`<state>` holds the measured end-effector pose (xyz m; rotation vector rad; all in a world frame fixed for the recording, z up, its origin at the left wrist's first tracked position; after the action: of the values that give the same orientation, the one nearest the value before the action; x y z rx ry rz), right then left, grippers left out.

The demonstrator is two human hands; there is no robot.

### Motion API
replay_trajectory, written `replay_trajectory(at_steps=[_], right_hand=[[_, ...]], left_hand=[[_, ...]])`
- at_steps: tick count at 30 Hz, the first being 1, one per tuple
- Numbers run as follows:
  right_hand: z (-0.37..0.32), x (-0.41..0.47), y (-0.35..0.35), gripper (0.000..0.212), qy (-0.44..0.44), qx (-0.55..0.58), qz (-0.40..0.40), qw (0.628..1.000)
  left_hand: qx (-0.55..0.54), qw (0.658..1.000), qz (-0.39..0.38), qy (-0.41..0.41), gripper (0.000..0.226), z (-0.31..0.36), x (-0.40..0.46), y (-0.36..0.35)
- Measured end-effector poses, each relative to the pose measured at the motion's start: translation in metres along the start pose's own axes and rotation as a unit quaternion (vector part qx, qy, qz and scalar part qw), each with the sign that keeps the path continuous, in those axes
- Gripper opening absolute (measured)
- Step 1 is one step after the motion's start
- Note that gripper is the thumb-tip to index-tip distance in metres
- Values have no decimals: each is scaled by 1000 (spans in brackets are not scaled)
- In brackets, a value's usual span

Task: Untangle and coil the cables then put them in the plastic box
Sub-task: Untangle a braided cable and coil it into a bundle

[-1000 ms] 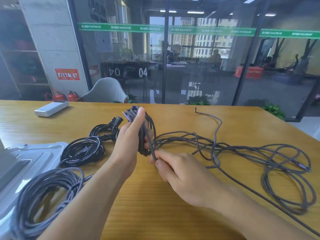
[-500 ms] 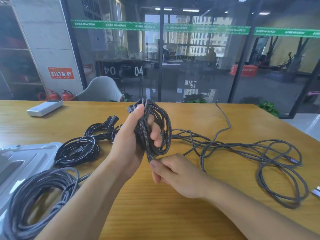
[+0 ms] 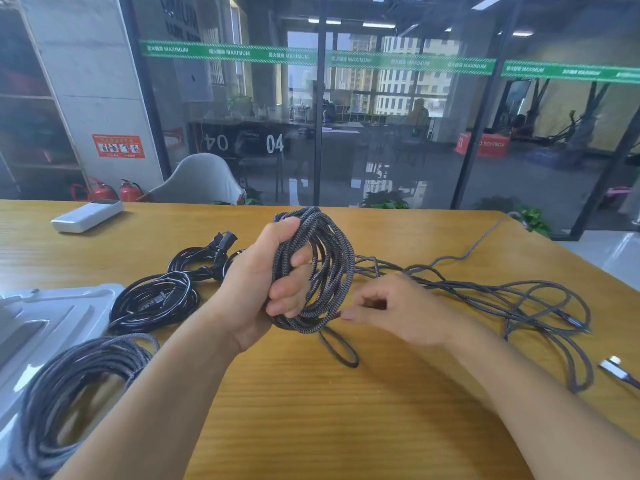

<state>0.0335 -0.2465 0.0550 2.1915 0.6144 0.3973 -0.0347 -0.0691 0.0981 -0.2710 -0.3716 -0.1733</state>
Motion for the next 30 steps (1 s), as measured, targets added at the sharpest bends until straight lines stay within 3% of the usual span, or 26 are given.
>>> replay_trajectory(at_steps=[8,12,16,18,22,26,30], right_hand=[[35,3,46,60,-19,-227,160,960],[43,4,56,59,-36,-222,244,943],[9,-4,56,61,11,-200,393,898],[-2,-8,56,59,34,-169,427,888],[-13,-13,54,56,32,-93,438,894],[-24,-19,50,54,7,-1,400,917],[-30,-23,43,56,-9,72,339,938]], left_hand=[[64,997,-40,14,49,3,-2,10],[94,992,-79,38,47,-5,-3,3],[147,980,-131,41,43,-16,-5,-13],[187,971,-148,29,45,-18,-5,-18],[241,959,-147,15,49,-16,-4,-19],[291,947,-134,-3,68,-19,-3,-25],[334,937,-97,-32,59,-24,-2,-31]])
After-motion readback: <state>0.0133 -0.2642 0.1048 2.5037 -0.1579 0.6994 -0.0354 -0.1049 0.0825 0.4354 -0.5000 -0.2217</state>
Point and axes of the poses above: each hand's wrist, its own x-axis towards the middle knuckle, its own y-axis out of the back of the hand, z = x × y, the point moved 5 cm from there along x, towards the middle knuckle, and after that the axes turned 14 degrees about -y, right-handed, at the moved point
